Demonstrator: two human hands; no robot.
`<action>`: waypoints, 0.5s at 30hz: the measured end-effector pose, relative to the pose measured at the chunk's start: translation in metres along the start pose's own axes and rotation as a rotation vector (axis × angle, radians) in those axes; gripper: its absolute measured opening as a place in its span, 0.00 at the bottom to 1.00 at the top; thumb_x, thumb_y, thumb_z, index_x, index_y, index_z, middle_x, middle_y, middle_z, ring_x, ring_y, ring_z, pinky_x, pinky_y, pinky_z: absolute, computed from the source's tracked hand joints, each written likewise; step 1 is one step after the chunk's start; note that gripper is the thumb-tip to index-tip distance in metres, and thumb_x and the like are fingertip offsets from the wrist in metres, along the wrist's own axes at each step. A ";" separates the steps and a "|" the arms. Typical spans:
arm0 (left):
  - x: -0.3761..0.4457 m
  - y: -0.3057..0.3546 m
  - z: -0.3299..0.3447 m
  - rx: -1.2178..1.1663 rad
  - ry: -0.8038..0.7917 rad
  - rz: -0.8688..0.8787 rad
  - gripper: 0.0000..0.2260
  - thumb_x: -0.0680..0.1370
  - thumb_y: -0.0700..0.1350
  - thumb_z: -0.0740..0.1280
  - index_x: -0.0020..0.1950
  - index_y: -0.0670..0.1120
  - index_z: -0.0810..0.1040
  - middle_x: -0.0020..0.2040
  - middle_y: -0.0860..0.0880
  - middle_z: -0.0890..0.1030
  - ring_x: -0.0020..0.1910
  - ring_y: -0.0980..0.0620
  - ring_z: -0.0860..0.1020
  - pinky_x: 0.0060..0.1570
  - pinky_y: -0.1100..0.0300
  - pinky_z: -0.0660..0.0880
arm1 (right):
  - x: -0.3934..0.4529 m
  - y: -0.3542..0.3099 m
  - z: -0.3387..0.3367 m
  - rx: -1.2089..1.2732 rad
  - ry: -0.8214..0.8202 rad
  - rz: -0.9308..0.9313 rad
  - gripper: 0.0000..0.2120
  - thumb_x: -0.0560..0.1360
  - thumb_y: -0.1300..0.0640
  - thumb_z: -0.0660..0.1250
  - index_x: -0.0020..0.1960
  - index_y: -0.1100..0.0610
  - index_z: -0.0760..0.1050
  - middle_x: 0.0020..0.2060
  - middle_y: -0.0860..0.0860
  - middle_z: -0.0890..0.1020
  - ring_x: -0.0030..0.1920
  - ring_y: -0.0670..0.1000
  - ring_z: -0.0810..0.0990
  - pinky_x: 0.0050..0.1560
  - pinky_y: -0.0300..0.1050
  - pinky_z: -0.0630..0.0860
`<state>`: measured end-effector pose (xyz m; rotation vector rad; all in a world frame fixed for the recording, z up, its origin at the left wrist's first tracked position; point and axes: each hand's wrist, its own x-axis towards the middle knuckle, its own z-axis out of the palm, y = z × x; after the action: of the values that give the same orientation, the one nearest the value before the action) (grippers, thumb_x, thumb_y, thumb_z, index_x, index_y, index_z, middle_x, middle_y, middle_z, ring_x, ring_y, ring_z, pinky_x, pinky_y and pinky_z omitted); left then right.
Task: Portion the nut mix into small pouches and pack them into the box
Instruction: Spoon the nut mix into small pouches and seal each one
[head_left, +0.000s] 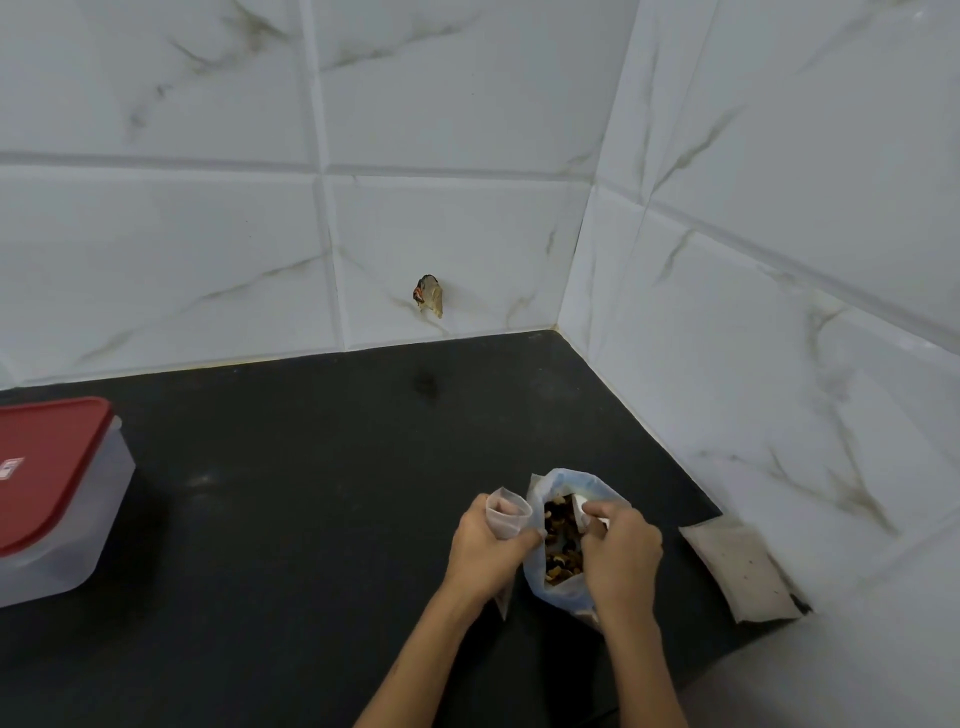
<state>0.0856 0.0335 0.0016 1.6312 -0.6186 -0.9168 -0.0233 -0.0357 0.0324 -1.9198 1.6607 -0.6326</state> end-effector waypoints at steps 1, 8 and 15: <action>0.001 0.000 0.002 -0.035 -0.030 -0.024 0.13 0.70 0.42 0.74 0.52 0.47 0.75 0.49 0.47 0.81 0.49 0.52 0.81 0.47 0.58 0.79 | 0.000 0.000 0.001 0.007 -0.013 -0.015 0.13 0.76 0.62 0.65 0.61 0.56 0.77 0.57 0.53 0.79 0.55 0.50 0.79 0.52 0.43 0.78; 0.003 -0.004 0.010 -0.186 -0.114 -0.087 0.17 0.68 0.39 0.75 0.56 0.44 0.77 0.50 0.42 0.83 0.50 0.46 0.83 0.53 0.46 0.80 | 0.003 0.007 -0.001 -0.030 -0.152 -0.084 0.11 0.76 0.61 0.65 0.58 0.54 0.79 0.57 0.52 0.79 0.56 0.48 0.78 0.54 0.41 0.79; 0.007 -0.011 0.013 -0.200 -0.089 -0.127 0.20 0.63 0.36 0.73 0.54 0.45 0.77 0.52 0.42 0.83 0.50 0.46 0.83 0.50 0.44 0.81 | 0.016 0.016 -0.021 0.000 -0.214 -0.002 0.08 0.75 0.62 0.67 0.52 0.53 0.81 0.56 0.50 0.78 0.55 0.46 0.76 0.50 0.36 0.74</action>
<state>0.0782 0.0231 -0.0120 1.4682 -0.4716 -1.1133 -0.0465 -0.0550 0.0377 -1.9162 1.5245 -0.4119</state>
